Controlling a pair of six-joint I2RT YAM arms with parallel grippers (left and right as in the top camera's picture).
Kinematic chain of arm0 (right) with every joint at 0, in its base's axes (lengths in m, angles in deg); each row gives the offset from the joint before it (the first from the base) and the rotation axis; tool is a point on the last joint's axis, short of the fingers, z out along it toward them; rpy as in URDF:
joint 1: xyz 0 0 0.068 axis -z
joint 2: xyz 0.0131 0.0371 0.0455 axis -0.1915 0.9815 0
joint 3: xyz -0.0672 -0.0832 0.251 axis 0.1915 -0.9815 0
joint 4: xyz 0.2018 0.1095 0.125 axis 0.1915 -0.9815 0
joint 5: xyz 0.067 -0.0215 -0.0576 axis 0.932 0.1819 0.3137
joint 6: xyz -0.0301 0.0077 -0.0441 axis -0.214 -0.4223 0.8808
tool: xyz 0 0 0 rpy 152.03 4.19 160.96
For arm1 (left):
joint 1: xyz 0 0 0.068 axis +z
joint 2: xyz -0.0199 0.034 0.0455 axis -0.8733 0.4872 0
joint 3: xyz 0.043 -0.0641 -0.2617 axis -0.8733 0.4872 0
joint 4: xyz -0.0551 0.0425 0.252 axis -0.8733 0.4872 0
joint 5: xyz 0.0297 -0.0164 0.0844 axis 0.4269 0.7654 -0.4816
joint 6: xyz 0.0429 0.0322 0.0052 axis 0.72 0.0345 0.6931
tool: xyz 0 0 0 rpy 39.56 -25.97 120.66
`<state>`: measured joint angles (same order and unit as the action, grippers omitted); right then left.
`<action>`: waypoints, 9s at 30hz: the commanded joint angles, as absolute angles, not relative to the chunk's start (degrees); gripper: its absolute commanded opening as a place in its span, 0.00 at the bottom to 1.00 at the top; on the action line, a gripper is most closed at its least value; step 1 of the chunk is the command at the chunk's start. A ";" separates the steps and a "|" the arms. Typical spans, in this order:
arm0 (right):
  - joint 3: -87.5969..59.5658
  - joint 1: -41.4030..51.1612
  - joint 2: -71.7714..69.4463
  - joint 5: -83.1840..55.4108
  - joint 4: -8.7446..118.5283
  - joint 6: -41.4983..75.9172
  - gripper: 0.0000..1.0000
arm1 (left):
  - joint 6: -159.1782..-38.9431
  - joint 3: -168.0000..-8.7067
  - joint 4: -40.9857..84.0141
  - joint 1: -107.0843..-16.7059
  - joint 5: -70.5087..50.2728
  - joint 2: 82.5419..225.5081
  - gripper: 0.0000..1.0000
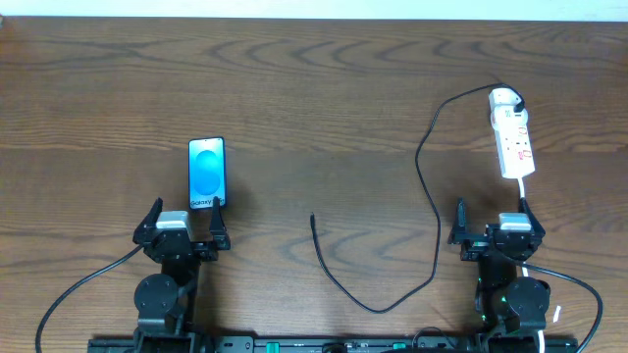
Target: Plug charger to phone and switch on socket
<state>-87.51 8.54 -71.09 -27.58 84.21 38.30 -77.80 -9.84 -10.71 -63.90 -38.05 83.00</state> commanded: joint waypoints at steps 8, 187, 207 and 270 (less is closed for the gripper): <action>-87.58 7.95 -71.40 -27.38 83.97 39.09 0.99 | -77.87 -8.71 -8.59 -63.59 -38.55 82.61 0.98; -87.58 7.95 -71.40 -27.38 83.97 39.09 0.99 | -79.36 -89.25 40.72 -54.43 -27.28 173.38 0.98; -87.58 7.95 -71.40 -27.38 83.97 39.09 0.99 | -79.18 -89.23 40.80 -54.43 -27.87 173.38 0.41; -87.58 7.95 -71.40 -27.38 83.97 39.09 0.99 | -80.69 -89.16 39.16 -59.96 -33.77 194.95 0.98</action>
